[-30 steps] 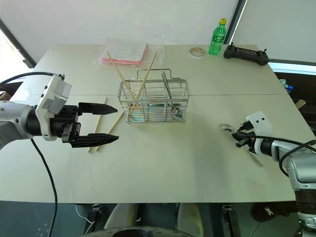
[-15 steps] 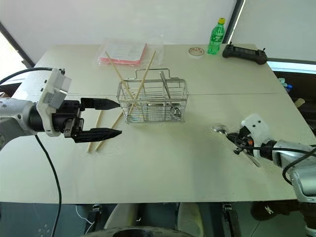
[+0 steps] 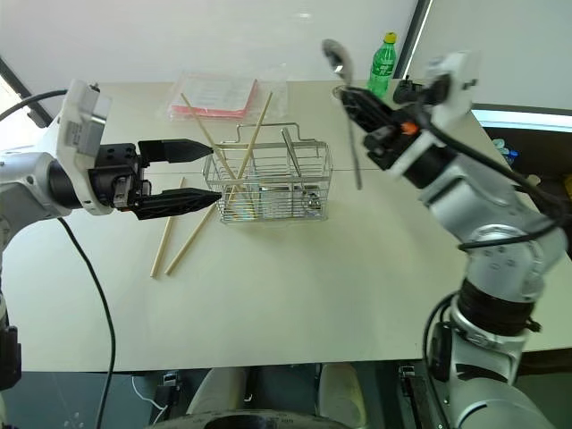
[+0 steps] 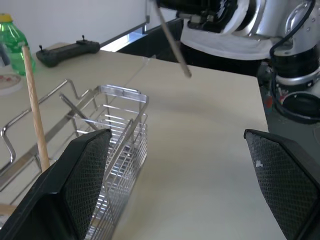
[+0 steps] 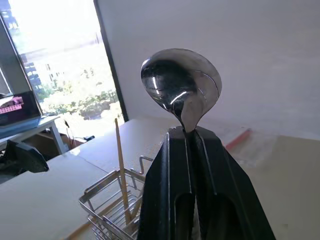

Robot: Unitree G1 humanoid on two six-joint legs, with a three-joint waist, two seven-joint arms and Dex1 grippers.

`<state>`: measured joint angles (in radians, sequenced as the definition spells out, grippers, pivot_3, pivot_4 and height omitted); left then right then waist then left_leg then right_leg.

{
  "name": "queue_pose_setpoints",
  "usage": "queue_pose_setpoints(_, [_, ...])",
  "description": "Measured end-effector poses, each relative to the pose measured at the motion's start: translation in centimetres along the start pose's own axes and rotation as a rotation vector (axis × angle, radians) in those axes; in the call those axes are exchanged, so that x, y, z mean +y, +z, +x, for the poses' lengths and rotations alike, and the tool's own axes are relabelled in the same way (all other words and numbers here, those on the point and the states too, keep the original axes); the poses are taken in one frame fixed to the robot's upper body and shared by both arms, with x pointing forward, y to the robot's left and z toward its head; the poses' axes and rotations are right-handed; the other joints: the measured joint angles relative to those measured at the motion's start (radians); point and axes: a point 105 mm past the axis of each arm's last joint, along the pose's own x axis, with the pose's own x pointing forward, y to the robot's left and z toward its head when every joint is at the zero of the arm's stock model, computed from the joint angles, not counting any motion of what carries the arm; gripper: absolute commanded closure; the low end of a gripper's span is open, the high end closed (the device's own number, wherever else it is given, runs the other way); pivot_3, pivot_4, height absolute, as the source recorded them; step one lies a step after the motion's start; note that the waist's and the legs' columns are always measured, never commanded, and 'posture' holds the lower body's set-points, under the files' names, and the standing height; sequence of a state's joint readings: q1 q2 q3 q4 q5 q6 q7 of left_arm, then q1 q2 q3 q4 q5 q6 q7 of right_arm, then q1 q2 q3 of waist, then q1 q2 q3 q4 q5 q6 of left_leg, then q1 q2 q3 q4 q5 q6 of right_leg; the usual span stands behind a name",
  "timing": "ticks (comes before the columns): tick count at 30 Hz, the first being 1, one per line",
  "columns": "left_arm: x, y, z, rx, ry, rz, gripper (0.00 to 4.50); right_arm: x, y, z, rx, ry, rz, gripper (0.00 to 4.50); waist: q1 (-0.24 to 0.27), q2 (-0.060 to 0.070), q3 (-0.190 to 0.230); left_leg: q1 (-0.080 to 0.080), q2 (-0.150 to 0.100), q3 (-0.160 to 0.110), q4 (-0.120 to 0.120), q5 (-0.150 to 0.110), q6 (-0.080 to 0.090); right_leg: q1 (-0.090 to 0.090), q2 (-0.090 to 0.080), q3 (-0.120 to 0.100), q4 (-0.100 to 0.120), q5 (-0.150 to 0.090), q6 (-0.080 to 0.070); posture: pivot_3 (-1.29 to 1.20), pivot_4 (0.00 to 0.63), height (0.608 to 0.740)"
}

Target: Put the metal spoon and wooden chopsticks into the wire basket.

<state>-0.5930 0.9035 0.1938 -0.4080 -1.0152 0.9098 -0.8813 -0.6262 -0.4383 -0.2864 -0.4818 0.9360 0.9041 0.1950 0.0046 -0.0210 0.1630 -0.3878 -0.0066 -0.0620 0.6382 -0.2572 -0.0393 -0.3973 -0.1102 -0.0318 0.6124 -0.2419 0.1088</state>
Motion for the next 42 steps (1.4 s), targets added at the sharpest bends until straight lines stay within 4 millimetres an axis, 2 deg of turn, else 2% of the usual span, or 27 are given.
queue_pose_setpoints(4, [0.3,0.0,-0.1,-0.004,0.011,-0.008,0.0,-0.3,-1.8,2.0,0.0,-0.052,0.032,4.45,-0.002,0.0,0.0,-0.002,0.0,0.0,0.0,0.0,0.0,-0.002,0.0,0.0,0.001,0.0,0.0,0.0,0.15,0.69])
queue_pose_setpoints(8, [0.4,0.0,-0.1,-0.004,0.014,-0.006,0.0,-0.4,-2.6,3.4,-0.014,-0.066,0.027,4.45,-0.011,0.0,0.0,-0.001,0.0,0.0,0.0,0.0,0.0,-0.003,0.0,0.0,0.002,0.0,0.001,0.0,0.15,0.69])
queue_pose_setpoints(10, [0.3,0.1,-0.1,-0.005,0.014,-0.005,0.0,-0.6,-2.5,4.2,-0.031,-0.07,0.034,4.45,-0.018,0.0,0.0,-0.001,0.0,0.0,0.0,0.0,0.0,-0.003,0.001,0.0,0.002,0.0,0.001,0.0,0.15,0.69])
queue_pose_setpoints(15, [0.4,0.1,-0.2,-0.008,0.026,-0.003,0.0,-1.6,-0.8,5.9,-0.11,-0.101,0.037,4.45,-0.022,0.0,0.0,-0.001,0.002,0.0,-0.001,0.0,0.0,-0.003,0.004,0.001,0.002,0.002,0.003,0.0,0.15,0.69])
queue_pose_setpoints(20, [0.5,0.2,-0.4,-0.013,0.038,0.001,0.0,-3.1,-2.1,6.7,-0.093,-0.163,0.056,4.45,-0.02,0.0,0.0,-0.001,0.002,0.0,-0.004,0.0,0.0,-0.005,0.005,0.002,0.002,0.003,0.003,0.0,0.15,0.69])
queue_pose_setpoints(24, [0.5,0.3,-0.4,-0.016,0.044,0.004,0.0,-2.8,-3.0,7.2,-0.082,-0.169,0.044,4.45,-0.021,0.0,0.0,-0.001,0.003,0.0,-0.006,0.0,0.0,-0.006,0.005,0.002,0.002,0.003,0.003,0.0,0.15,0.69])
queue_pose_setpoints(31, [0.6,0.3,-0.4,-0.016,0.048,0.003,0.0,-2.6,-6.3,6.7,-0.011,-0.191,0.05,4.45,-0.02,0.0,0.0,-0.001,0.003,0.0,-0.006,0.0,0.0,-0.007,0.005,0.002,0.002,0.003,0.003,0.0,0.15,0.69])
queue_pose_setpoints(34, [0.7,0.4,-0.5,-0.018,0.049,0.001,0.0,-2.8,-7.7,6.0,0.023,-0.207,0.047,3.59,-0.021,0.0,0.0,-0.001,0.003,0.0,-0.006,0.0,0.0,-0.007,0.005,0.002,0.002,0.003,0.002,0.0,0.15,0.69])
queue_pose_setpoints(41, [1.0,0.5,-0.6,-0.021,0.05,-0.004,0.0,-2.4,-7.7,4.9,0.023,-0.199,-0.005,0.04,-0.022,0.0,0.0,-0.001,0.003,0.0,-0.006,0.0,0.0,-0.007,0.006,0.002,0.002,0.003,0.002,0.0,0.15,0.69])
queue_pose_setpoints(42, [1.0,0.4,-0.5,-0.019,0.05,-0.003,0.0,-2.5,-7.6,4.8,0.022,-0.205,-0.014,0.04,-0.022,0.0,0.0,-0.001,0.003,0.0,-0.006,0.0,0.0,-0.007,0.006,0.002,0.002,0.003,0.002,0.0,0.15,0.69])
